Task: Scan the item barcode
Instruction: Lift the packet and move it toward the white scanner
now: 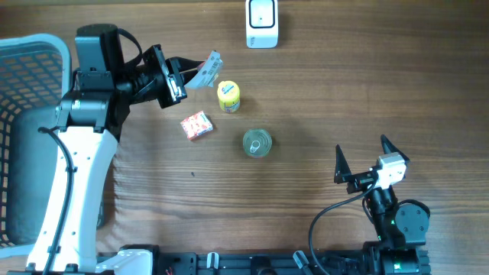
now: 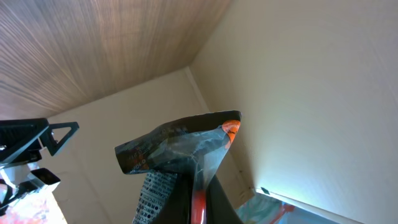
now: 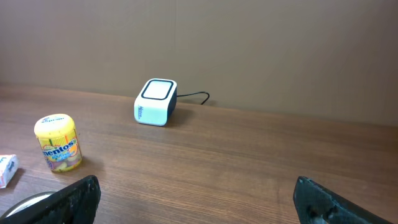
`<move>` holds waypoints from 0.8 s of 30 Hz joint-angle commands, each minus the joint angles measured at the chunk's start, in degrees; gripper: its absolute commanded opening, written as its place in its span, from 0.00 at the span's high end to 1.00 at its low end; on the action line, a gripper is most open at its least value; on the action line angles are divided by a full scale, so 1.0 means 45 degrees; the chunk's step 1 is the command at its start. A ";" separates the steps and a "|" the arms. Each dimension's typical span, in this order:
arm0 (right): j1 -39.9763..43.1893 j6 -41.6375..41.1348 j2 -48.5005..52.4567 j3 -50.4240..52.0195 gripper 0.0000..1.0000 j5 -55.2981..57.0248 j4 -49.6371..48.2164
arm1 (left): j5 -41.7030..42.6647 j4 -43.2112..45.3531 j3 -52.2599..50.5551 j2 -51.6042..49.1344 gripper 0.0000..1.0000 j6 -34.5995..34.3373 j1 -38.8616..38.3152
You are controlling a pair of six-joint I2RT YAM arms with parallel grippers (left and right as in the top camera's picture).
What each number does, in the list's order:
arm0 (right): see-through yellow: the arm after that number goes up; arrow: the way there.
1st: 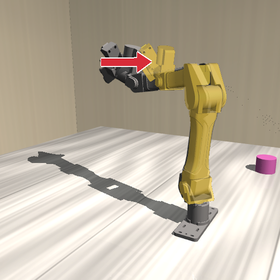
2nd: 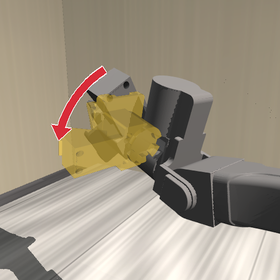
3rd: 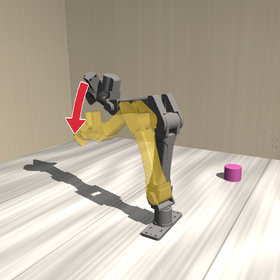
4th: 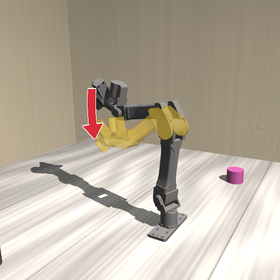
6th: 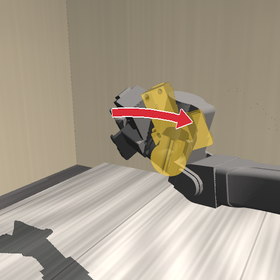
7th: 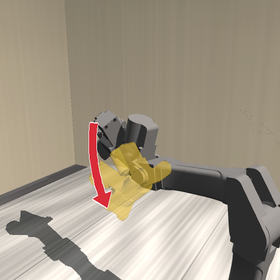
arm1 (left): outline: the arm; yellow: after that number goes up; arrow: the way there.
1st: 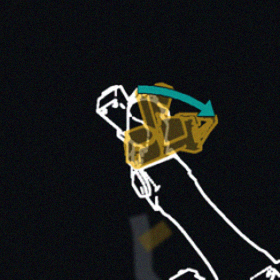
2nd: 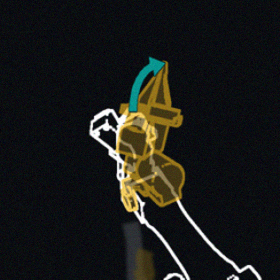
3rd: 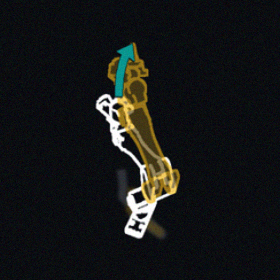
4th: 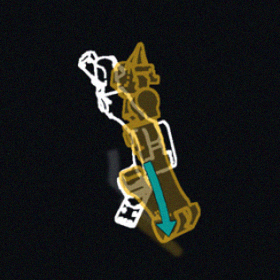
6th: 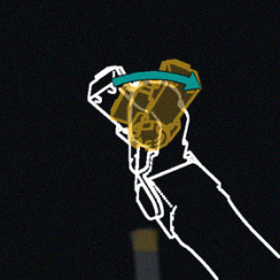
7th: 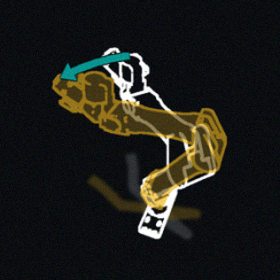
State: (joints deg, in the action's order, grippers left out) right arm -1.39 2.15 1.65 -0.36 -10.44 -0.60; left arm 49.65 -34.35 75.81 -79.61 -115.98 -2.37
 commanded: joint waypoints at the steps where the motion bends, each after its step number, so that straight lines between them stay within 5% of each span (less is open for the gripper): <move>1: 0.0005 -0.0180 -0.0053 0.0015 0.00 0.0039 -0.0034 | -0.0291 0.0821 0.0015 0.0015 0.96 -0.0243 -0.0107; 10: 0.0005 -0.0175 -0.0053 0.0015 0.00 0.0039 -0.0034 | -0.6402 0.3303 0.0015 0.0015 0.96 0.6980 -0.1885; 17: 0.0005 -0.0180 -0.0053 0.0015 0.00 0.0039 -0.0034 | -1.3163 0.4575 0.0015 -0.0243 0.96 1.0554 -0.4478; 24: 0.0005 -0.0180 -0.0053 0.0015 0.00 0.0039 -0.0034 | -1.4498 0.8233 0.0015 -0.3128 0.96 1.3022 -0.4833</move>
State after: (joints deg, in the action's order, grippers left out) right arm -1.39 2.15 1.65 -0.36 -10.44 -0.51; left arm -10.72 -1.67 75.83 -88.53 -64.95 -24.05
